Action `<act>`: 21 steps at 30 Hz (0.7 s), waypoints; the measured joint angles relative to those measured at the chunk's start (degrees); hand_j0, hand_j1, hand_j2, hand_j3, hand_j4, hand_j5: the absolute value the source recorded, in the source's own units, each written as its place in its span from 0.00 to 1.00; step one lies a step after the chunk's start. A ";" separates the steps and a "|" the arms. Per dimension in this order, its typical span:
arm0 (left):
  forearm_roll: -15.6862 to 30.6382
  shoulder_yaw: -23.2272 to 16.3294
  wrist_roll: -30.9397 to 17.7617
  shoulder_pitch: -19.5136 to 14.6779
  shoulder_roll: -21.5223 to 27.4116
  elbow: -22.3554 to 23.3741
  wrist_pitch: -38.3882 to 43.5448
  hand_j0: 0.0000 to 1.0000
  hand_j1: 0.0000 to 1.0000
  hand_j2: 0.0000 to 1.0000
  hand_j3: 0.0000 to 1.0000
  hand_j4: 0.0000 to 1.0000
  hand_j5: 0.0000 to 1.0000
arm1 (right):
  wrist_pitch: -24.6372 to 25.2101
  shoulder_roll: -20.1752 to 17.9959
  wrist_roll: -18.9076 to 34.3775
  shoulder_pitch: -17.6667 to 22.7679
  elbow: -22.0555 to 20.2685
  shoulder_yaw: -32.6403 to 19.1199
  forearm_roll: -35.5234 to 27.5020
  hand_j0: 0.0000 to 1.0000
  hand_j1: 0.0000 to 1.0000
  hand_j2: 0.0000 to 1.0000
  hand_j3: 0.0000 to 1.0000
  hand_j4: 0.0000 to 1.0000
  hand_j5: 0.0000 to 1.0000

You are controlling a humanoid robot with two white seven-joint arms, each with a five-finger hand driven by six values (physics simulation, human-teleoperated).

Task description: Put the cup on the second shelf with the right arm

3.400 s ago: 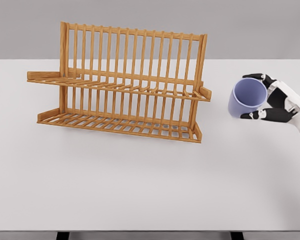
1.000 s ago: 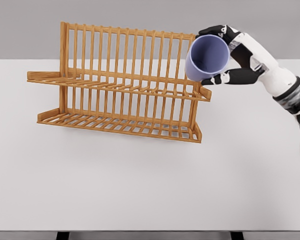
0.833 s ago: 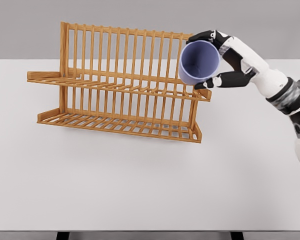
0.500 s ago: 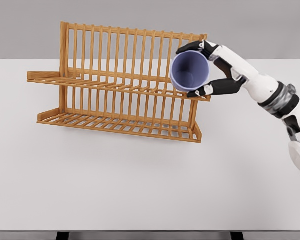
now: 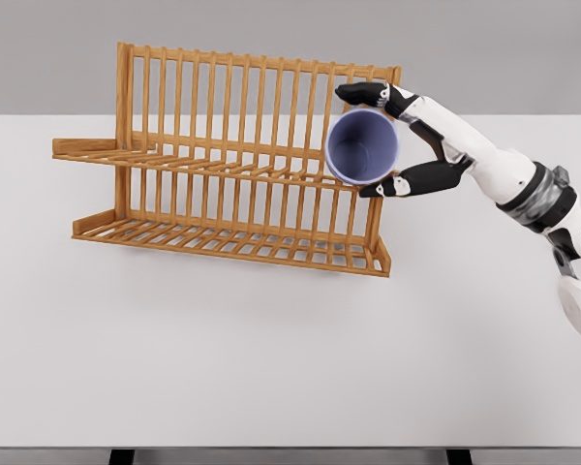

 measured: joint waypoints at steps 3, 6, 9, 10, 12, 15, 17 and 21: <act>0.00 0.00 0.00 0.00 0.00 0.00 0.00 1.00 1.00 1.00 1.00 1.00 1.00 | -0.20 0.00 0.00 0.00 -0.16 0.00 0.06 1.00 1.00 1.00 1.00 1.00 1.00; 0.00 0.00 0.00 0.00 0.00 0.00 0.00 1.00 1.00 1.00 1.00 1.00 1.00 | -0.33 0.06 0.00 0.00 -0.27 -0.01 0.08 1.00 1.00 1.00 1.00 1.00 1.00; 0.00 0.00 0.00 0.00 0.00 0.00 0.00 1.00 1.00 1.00 1.00 1.00 1.00 | -0.35 -0.16 0.00 0.00 -0.96 -0.11 0.05 1.00 1.00 1.00 1.00 1.00 1.00; 0.00 0.00 0.00 0.00 0.00 0.00 0.00 1.00 1.00 1.00 1.00 1.00 1.00 | -0.34 -0.29 0.00 0.09 -1.28 -0.21 0.01 1.00 1.00 1.00 1.00 1.00 1.00; 0.00 0.00 0.00 0.00 0.00 0.00 0.00 1.00 1.00 1.00 1.00 1.00 1.00 | -0.34 -0.67 0.00 0.09 -1.79 -0.47 -0.19 1.00 1.00 1.00 1.00 1.00 1.00; 0.00 0.00 0.00 0.00 0.00 0.00 0.00 1.00 1.00 1.00 1.00 1.00 1.00 | -0.34 -2.36 0.00 1.32 -2.71 -1.56 -1.46 1.00 1.00 1.00 1.00 1.00 1.00; 0.00 0.00 0.00 0.00 0.00 0.00 0.00 1.00 1.00 1.00 1.00 1.00 1.00 | -0.39 -4.24 0.01 3.07 -3.08 -2.48 -3.38 1.00 1.00 1.00 1.00 1.00 1.00; 0.00 0.00 0.00 0.00 0.00 0.00 0.00 1.00 1.00 1.00 1.00 1.00 1.00 | -0.49 -7.31 0.01 7.56 -3.81 -5.93 -6.45 1.00 1.00 1.00 1.00 1.00 1.00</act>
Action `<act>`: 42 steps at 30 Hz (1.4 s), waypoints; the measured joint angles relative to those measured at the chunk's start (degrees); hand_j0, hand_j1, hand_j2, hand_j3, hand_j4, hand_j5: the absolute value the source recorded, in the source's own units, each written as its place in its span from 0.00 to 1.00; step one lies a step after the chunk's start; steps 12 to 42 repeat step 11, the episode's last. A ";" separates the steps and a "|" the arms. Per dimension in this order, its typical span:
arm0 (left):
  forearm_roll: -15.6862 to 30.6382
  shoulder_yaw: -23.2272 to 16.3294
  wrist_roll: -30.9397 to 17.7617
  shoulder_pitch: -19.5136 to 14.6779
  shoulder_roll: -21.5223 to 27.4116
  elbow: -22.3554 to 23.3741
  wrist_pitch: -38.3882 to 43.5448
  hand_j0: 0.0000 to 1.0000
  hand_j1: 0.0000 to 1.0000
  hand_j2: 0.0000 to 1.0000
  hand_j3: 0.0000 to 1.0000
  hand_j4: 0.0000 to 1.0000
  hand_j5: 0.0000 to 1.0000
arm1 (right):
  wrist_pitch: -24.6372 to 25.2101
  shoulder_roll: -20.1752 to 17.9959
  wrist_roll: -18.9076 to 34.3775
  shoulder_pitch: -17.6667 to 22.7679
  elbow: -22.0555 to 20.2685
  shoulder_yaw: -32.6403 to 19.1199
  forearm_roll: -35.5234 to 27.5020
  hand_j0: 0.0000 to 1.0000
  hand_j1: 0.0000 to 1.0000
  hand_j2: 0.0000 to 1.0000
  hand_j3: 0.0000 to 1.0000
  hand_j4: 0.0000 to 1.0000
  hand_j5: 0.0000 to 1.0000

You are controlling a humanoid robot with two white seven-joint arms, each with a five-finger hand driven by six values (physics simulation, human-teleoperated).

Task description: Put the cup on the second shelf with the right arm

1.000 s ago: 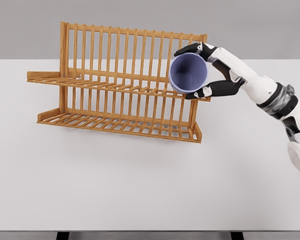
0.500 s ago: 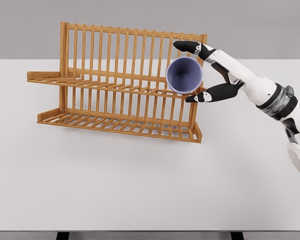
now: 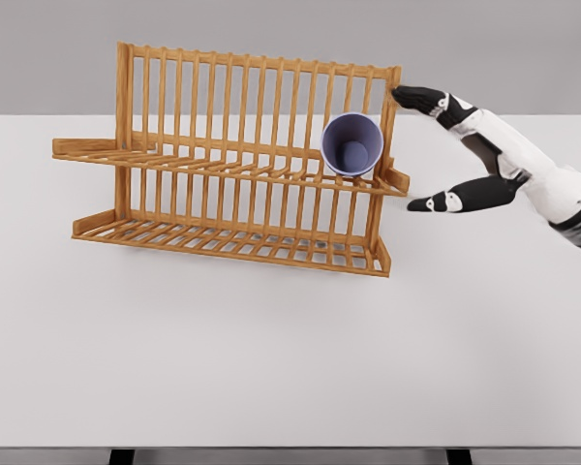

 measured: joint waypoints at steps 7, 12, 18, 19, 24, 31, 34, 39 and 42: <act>0.00 -0.01 0.00 0.00 0.00 0.00 0.00 1.00 1.00 1.00 1.00 1.00 1.00 | -0.16 -2.88 -0.01 4.57 -0.66 -5.31 -2.31 1.00 1.00 1.00 1.00 1.00 1.00; 0.00 0.00 0.00 0.00 0.00 0.00 0.00 1.00 1.00 1.00 1.00 1.00 1.00 | -0.14 -3.20 -0.01 4.75 -0.69 -6.42 -2.63 1.00 1.00 1.00 1.00 1.00 1.00; 0.00 0.00 0.00 0.00 0.00 0.00 0.00 1.00 1.00 1.00 1.00 1.00 1.00 | -0.14 -3.20 -0.01 4.75 -0.69 -6.42 -2.63 1.00 1.00 1.00 1.00 1.00 1.00; 0.00 0.00 0.00 0.00 0.00 0.00 0.00 1.00 1.00 1.00 1.00 1.00 1.00 | -0.14 -3.20 -0.01 4.75 -0.69 -6.42 -2.63 1.00 1.00 1.00 1.00 1.00 1.00; 0.00 0.00 0.00 0.00 0.00 0.00 0.00 1.00 1.00 1.00 1.00 1.00 1.00 | -0.14 -3.20 -0.01 4.75 -0.69 -6.42 -2.63 1.00 1.00 1.00 1.00 1.00 1.00; 0.00 0.00 0.00 0.00 0.00 0.00 0.00 1.00 1.00 1.00 1.00 1.00 1.00 | -0.14 -3.20 -0.01 4.75 -0.69 -6.42 -2.63 1.00 1.00 1.00 1.00 1.00 1.00; 0.00 0.00 0.00 0.00 0.00 0.00 0.00 1.00 1.00 1.00 1.00 1.00 1.00 | -0.14 -3.20 -0.01 4.75 -0.69 -6.42 -2.63 1.00 1.00 1.00 1.00 1.00 1.00; 0.00 0.00 0.00 0.00 0.00 0.00 0.00 1.00 1.00 1.00 1.00 1.00 1.00 | -0.14 -3.20 -0.01 4.75 -0.69 -6.42 -2.63 1.00 1.00 1.00 1.00 1.00 1.00; 0.00 0.00 0.00 0.00 0.00 0.00 0.00 1.00 1.00 1.00 1.00 1.00 1.00 | -0.14 -3.20 -0.01 4.75 -0.69 -6.42 -2.63 1.00 1.00 1.00 1.00 1.00 1.00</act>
